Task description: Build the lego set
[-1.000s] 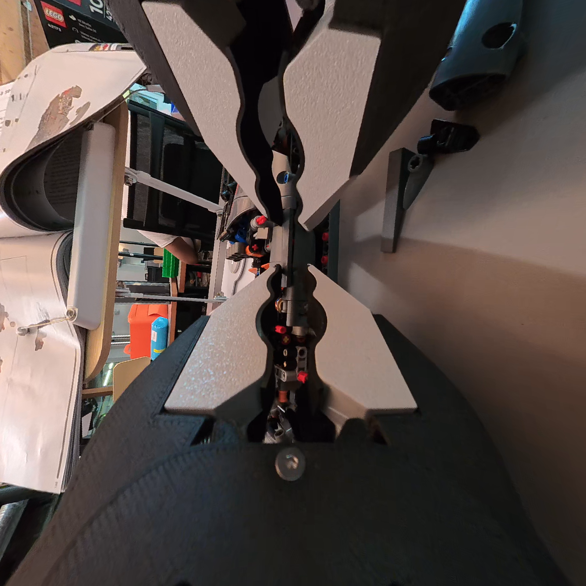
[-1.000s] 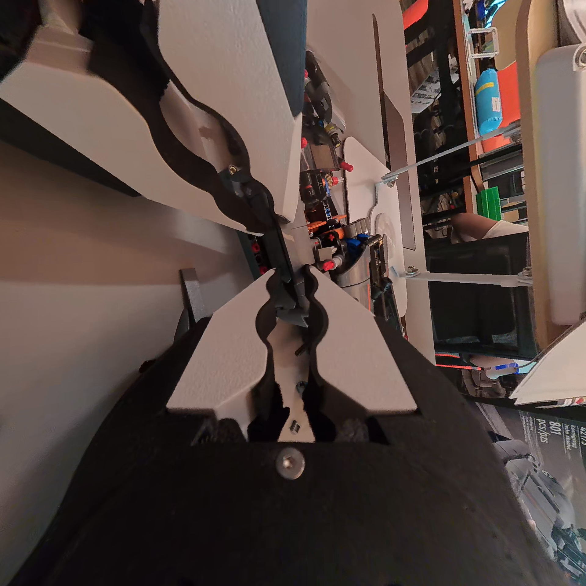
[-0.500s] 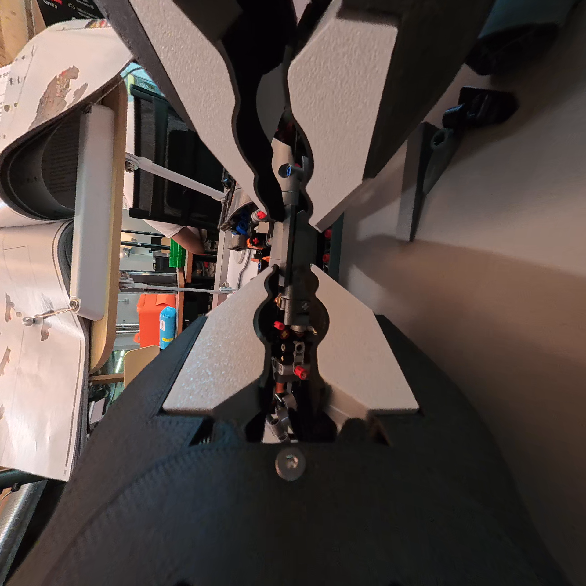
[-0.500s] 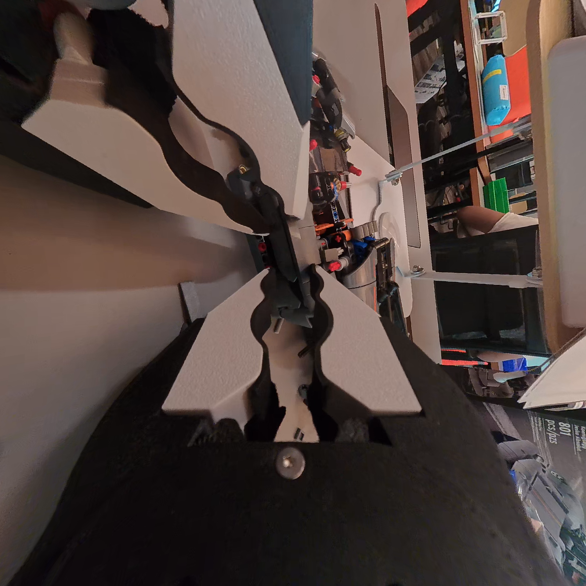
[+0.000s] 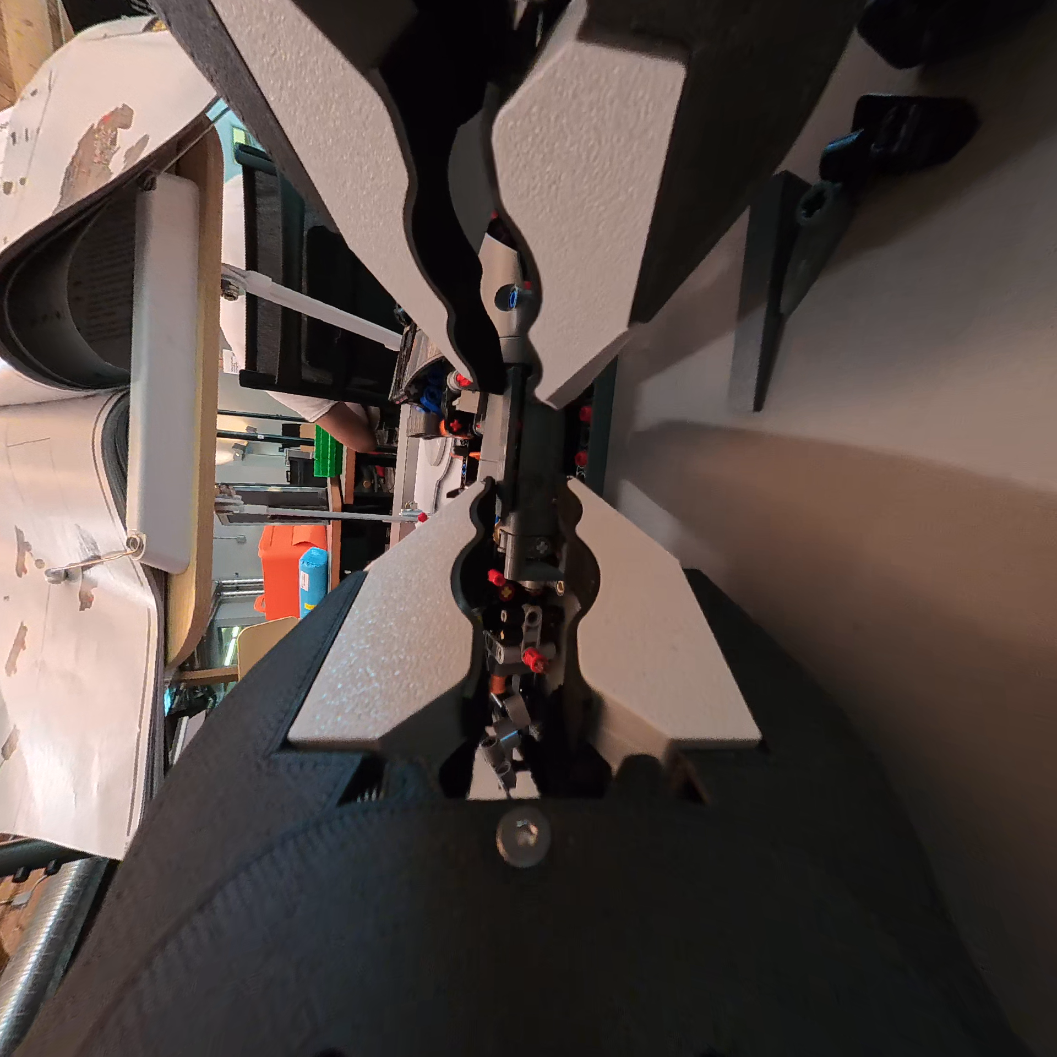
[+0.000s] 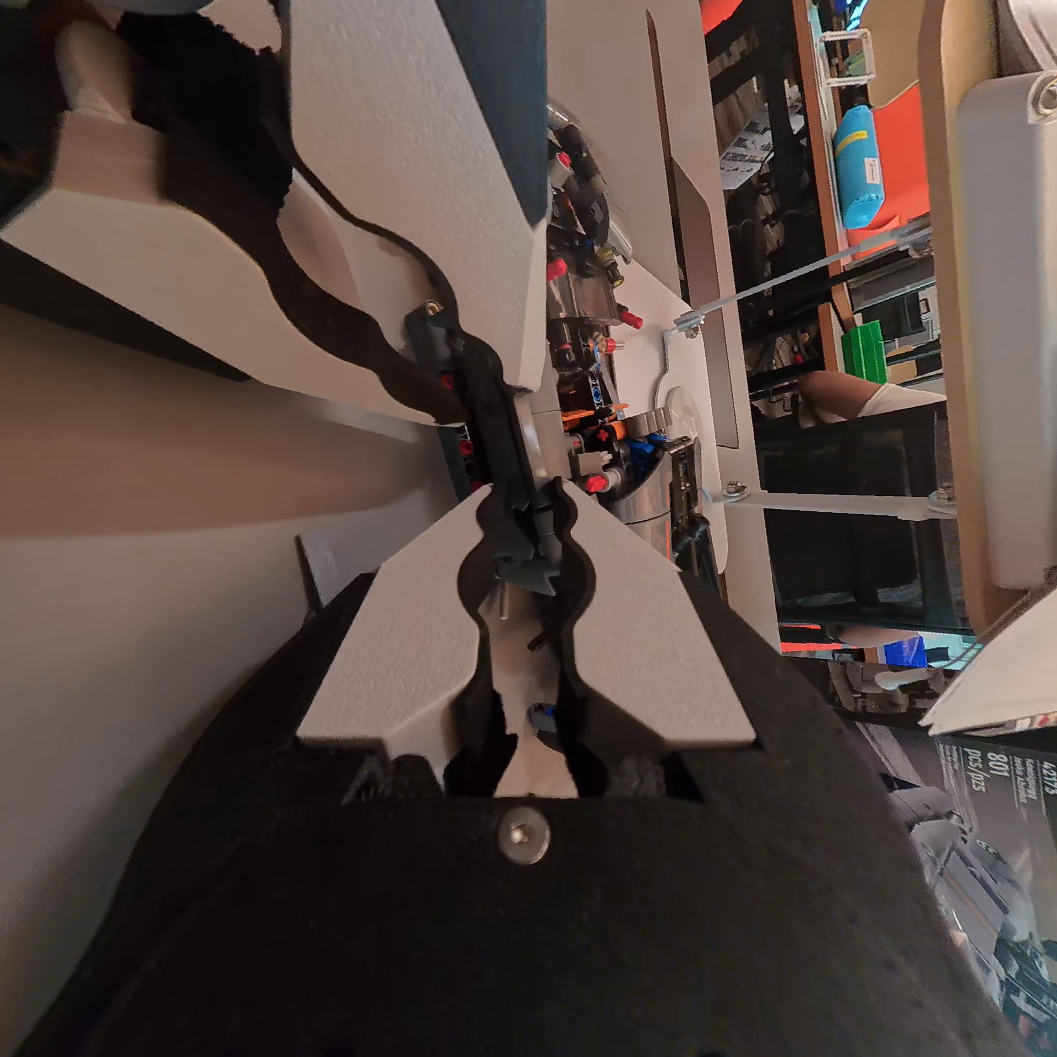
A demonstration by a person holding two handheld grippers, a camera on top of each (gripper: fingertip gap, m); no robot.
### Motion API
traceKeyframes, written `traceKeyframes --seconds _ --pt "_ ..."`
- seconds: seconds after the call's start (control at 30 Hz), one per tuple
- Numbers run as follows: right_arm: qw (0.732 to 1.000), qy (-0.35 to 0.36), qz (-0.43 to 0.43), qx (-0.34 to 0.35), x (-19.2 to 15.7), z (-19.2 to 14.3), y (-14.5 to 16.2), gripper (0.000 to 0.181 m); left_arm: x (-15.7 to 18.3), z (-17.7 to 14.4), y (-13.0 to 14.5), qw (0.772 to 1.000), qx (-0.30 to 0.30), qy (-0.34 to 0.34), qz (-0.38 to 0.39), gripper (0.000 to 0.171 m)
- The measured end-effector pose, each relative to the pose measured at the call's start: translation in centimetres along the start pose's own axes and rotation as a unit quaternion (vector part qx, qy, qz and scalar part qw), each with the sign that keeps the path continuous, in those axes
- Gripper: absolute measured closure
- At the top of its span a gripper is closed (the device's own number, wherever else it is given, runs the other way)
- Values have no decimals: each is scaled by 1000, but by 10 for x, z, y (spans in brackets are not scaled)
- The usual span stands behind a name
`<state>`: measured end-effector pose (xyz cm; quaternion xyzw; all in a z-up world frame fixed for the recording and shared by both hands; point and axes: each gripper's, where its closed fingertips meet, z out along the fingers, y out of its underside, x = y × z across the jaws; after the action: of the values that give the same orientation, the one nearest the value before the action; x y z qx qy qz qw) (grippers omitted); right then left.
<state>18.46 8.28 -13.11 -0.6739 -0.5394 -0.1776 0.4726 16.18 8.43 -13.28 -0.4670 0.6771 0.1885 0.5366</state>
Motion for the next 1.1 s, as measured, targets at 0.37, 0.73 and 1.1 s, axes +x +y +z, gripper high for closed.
traceKeyframes --seconds 0.37,0.73,1.1 --pt "1000 22 -22 3 1 2 0 161 -1 0 5 999 11 -9 34 153" --pt "999 19 -28 34 1 -11 -12 164 -1 2 1 999 9 -19 50 154" --pt "999 13 -27 11 -2 0 -4 167 -1 4 0 998 16 -16 57 155"
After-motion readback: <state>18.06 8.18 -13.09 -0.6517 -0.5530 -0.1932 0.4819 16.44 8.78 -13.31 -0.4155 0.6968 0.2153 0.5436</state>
